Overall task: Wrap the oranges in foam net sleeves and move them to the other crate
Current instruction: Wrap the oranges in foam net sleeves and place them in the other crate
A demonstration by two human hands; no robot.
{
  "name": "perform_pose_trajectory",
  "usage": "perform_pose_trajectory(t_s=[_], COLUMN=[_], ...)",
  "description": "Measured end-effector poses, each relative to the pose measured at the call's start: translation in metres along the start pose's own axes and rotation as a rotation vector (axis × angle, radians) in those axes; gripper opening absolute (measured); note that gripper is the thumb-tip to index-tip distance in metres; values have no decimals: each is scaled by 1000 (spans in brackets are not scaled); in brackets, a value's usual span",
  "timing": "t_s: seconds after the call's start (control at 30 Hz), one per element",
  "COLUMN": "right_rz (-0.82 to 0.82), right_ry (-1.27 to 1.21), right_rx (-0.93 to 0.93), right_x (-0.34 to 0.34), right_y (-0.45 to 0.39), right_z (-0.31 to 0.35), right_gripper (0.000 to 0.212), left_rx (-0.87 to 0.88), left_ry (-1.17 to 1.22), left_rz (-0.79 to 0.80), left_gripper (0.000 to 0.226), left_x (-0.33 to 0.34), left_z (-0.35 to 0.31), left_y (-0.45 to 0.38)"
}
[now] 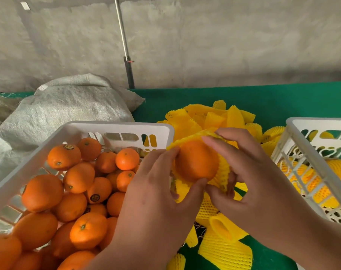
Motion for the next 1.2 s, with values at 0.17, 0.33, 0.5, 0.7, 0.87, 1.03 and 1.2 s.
perform_pose_trajectory(t_s=[0.17, 0.33, 0.5, 0.7, 0.87, 1.03, 1.2], right_rz=[18, 98, -44, -98, 39, -59, -149], right_ry=[100, 84, -62, -234, -493, -558, -464], right_rx=[-94, -146, -171, 189, 334, 320, 349], right_x=[5, 10, -16, -16, 18, 17, 5], right_y=[0, -1, 3, 1, 6, 4, 2], right_z=[17, 21, 18, -20, -27, -34, -50], right_gripper=[68, 67, 58, 106, 112, 98, 87], left_rx=[-52, -36, 73, 255, 415, 477, 432], left_ry=[57, 91, 1, -160, -292, -356, -372], left_rz=[-57, -75, -92, -100, -91, -95, 1], left_gripper=[56, 48, 49, 56, 63, 51, 50], left_x=[-5, -6, -9, -11, -4, 0, 8], left_z=[6, 7, -5, -31, -50, -54, -44], left_y=[-1, -2, -3, 2, 10, 14, 10])
Point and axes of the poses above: each hand's wrist, its own y-axis away from the middle knuckle, its own x-axis out of the palm, z = x × y, the point moved 10 cm from there along -y, towards the middle knuckle, and after that the axes turned 2 degrees about y, right-handed, at the moved point
